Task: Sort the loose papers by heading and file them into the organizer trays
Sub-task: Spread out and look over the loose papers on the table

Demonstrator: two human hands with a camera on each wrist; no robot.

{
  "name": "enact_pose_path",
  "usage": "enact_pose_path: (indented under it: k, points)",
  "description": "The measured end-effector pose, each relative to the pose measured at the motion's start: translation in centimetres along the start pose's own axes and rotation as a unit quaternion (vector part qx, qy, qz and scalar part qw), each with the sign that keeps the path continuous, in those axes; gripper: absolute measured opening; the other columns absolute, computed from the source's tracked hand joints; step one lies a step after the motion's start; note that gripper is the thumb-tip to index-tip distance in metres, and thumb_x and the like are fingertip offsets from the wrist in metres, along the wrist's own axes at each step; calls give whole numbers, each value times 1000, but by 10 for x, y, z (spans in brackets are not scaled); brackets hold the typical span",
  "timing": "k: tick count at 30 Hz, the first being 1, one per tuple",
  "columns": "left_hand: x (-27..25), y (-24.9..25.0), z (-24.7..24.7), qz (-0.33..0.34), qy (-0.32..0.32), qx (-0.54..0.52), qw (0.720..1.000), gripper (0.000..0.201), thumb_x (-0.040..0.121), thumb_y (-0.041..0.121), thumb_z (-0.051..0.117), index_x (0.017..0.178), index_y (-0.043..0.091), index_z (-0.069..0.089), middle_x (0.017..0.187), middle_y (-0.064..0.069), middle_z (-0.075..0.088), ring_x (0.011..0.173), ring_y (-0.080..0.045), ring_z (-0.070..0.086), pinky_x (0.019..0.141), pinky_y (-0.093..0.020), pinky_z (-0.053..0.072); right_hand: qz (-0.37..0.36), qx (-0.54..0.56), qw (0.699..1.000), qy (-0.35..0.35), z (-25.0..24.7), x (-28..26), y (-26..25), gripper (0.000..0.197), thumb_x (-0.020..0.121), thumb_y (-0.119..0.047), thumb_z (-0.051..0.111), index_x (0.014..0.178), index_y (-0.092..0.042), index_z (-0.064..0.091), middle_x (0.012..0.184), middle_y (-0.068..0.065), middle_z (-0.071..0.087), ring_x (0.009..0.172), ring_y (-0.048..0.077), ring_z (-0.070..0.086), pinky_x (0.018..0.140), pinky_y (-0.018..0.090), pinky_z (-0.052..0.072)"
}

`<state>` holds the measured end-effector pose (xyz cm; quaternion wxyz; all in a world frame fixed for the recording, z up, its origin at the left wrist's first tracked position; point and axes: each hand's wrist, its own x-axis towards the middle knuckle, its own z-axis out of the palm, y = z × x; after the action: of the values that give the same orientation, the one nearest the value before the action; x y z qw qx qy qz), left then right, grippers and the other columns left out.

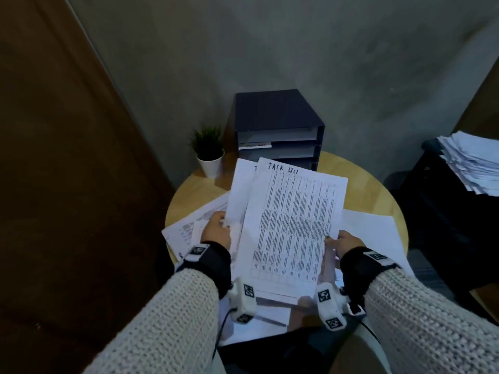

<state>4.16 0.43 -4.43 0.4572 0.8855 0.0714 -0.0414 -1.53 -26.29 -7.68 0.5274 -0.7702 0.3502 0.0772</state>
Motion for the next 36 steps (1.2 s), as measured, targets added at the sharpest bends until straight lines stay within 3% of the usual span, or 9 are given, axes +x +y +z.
enact_pose_path:
  k: [3, 8, 12, 18, 21, 24, 27, 32, 36]
  points:
    - [-10, -1, 13, -11, -32, -55, 998, 28, 93, -3, 39, 113, 13, 52, 111, -8, 56, 93, -20, 51, 67, -17, 33, -9, 34, 999, -23, 4, 1, 2, 43, 94, -16, 57, 136, -18, 45, 141, 10, 47, 125, 33, 50, 103, 49, 44]
    - [-13, -12, 18, -43, -44, -132, 989, 23, 95, 4, 40, 108, 19, 53, 115, -8, 59, 95, -21, 52, 73, -23, 38, -19, -63, 997, -32, 15, 3, 3, 41, 97, -16, 51, 138, -13, 46, 138, 10, 52, 122, 32, 53, 103, 39, 43]
    - [-13, -19, 15, -70, -86, -149, 982, 33, 96, 36, 47, 124, 20, 54, 121, -3, 57, 111, -21, 53, 100, -32, 40, -33, -104, 994, -14, 25, 0, -5, 38, 97, -18, 50, 135, -10, 47, 136, 10, 54, 120, 29, 54, 94, 31, 42]
    - [-3, -27, 3, -66, -65, 21, 995, 49, 96, 9, 48, 143, 14, 37, 142, -10, 46, 127, -29, 46, 106, -33, 36, -70, -169, 982, -53, 44, 3, -4, 36, 96, -16, 52, 130, -5, 53, 136, 13, 54, 122, 29, 54, 104, 34, 43]
    - [5, -23, -15, -65, -4, 27, 998, 46, 99, 10, 42, 144, 7, 32, 148, -13, 35, 137, -30, 33, 111, -31, 26, -98, -326, 932, -127, 52, -2, -1, 59, 93, -27, 57, 144, -9, 36, 153, 6, 30, 140, 24, 31, 115, 35, 29]
    - [20, -32, -30, -100, 45, 26, 994, 52, 96, 4, 46, 145, 11, 31, 142, -17, 44, 131, -32, 42, 105, -33, 35, -132, -464, 861, -163, 59, -10, 7, 96, 79, -51, 67, 150, -13, 15, 158, 9, 4, 147, 32, 6, 117, 47, 21]
    - [33, -43, -37, -111, 67, 26, 991, 40, 97, 5, 41, 137, 8, 41, 132, -21, 49, 121, -36, 47, 101, -36, 36, -139, -486, 848, -157, 65, -12, 26, 126, 62, -59, 76, 152, -23, -4, 158, 10, -15, 147, 33, -11, 119, 54, 8]
    - [47, -54, -46, -114, 99, 18, 988, 29, 95, 3, 40, 123, 10, 47, 107, -10, 48, 96, -23, 46, 85, -25, 32, -146, -485, 852, -136, 61, -7, 30, 99, 79, -42, 64, 152, -23, -1, 159, 11, -12, 148, 32, -9, 118, 53, 13]
    - [49, -58, -52, -108, 122, 36, 986, 32, 92, 2, 41, 123, 7, 51, 116, -21, 57, 107, -37, 55, 94, -38, 43, -125, -512, 835, -157, 59, -6, 10, 78, 80, -32, 60, 145, -15, 20, 150, 17, 19, 140, 38, 20, 111, 48, 31]
